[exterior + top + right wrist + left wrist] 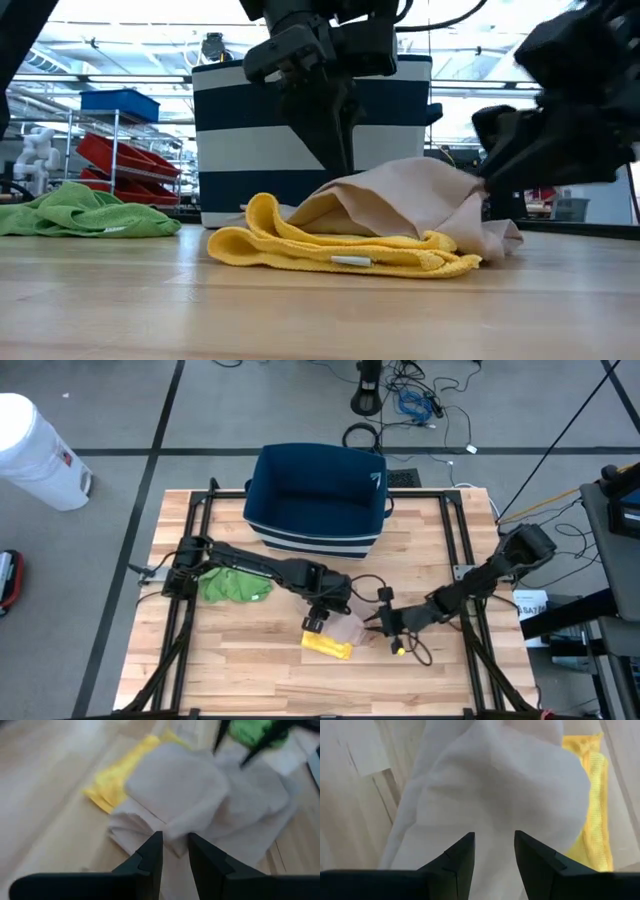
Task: Fold towel
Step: Fold the brown towel
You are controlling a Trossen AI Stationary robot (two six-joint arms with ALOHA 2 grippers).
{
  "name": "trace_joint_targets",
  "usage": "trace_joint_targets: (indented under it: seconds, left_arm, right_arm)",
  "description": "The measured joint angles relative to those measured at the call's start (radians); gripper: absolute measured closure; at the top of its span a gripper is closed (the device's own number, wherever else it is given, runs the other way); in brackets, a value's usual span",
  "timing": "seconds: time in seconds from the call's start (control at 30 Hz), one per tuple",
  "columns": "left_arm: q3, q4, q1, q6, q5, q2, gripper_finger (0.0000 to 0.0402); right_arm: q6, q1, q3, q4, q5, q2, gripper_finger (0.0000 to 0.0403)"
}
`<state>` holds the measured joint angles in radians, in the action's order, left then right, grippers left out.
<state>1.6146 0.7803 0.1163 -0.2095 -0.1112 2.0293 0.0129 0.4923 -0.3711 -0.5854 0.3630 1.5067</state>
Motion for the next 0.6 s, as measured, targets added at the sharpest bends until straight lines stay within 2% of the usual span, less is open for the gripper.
trace_joint_targets:
  seconds: [0.2,0.4,0.6]
  left_arm:
    - [0.0,-0.003,0.014,0.0,0.019,0.0,0.0257]
    - [-0.032,-0.008,0.018,0.003,0.03,-0.001,0.0257]
    - [-0.052,-0.003,0.018,0.018,0.044,-0.001,0.0257]
  right_arm:
    - [0.034,-0.046,-0.024,0.008,0.005,0.068,0.0333]
    - [0.002,-0.051,-0.046,0.006,0.052,0.055,0.0393]
    - [0.008,-0.047,-0.07,0.045,0.059,0.042,0.0402]
